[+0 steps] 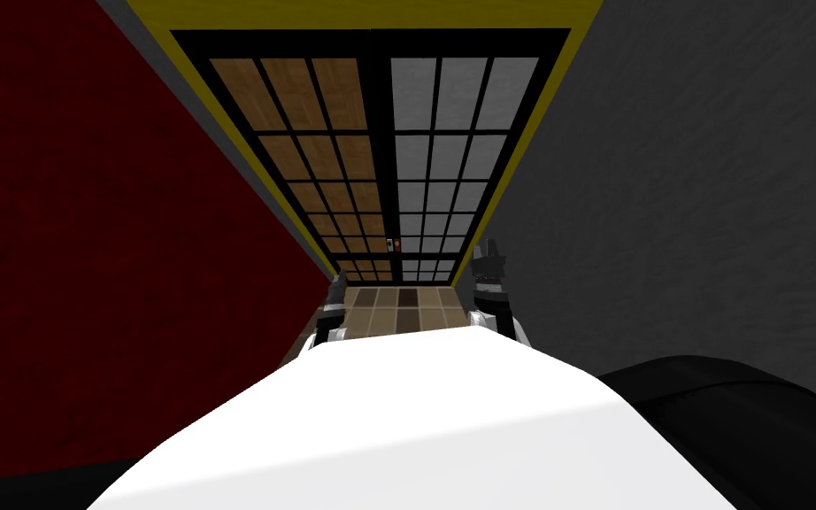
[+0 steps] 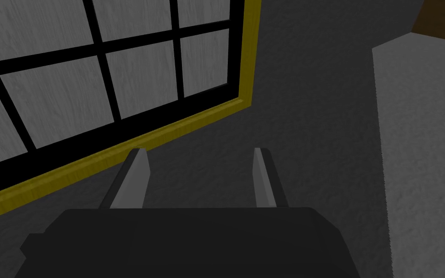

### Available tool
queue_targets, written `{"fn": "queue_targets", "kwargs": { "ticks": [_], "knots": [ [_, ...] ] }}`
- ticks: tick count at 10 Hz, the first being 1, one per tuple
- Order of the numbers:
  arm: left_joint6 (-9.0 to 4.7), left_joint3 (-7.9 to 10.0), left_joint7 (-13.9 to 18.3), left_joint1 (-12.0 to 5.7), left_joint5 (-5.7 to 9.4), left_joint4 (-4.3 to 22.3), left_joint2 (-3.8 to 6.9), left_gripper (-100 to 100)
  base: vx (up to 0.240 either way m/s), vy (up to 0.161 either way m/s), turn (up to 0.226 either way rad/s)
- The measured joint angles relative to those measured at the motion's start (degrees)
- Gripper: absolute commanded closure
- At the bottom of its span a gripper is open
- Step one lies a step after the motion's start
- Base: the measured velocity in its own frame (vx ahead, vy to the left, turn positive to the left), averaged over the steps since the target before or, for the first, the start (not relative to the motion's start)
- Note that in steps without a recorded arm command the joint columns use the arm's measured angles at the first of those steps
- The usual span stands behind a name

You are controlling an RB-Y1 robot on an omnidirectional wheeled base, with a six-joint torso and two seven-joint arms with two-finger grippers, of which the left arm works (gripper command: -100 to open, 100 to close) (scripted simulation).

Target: Pull the door open

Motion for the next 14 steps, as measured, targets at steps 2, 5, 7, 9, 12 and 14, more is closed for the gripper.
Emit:
{"fn": "queue_targets", "kwargs": {
  "ticks": [2, 5, 7, 9, 12, 14],
  "knots": [
    [-0.61, 0.05, -2.4, -0.55, -0.74, 2.4, 0.07, -100, 0.101, -0.045, -0.001],
    [-2.05, 0.36, -6.0, -2.21, -1.77, 7.3, 0.29, -100, 0.102, -0.047, 0.001],
    [-2.35, 0.46, -8.3, -2.98, -2.49, 9.5, 0.38, -100, 0.099, -0.033, -0.001],
    [-3.17, 0.67, -10.7, -4.0, -3.16, 12.6, 0.54, -100, 0.092, -0.041, 0.001],
    [-3.89, 0.8, -14.2, -5.12, -4.26, 16.2, 0.59, -100, 0.093, -0.031, 0.0],
    [-4.6, 0.92, -16.7, -6.07, -4.97, 19.0, 0.54, -100, 0.104, -0.042, 0.0]
  ]
}}
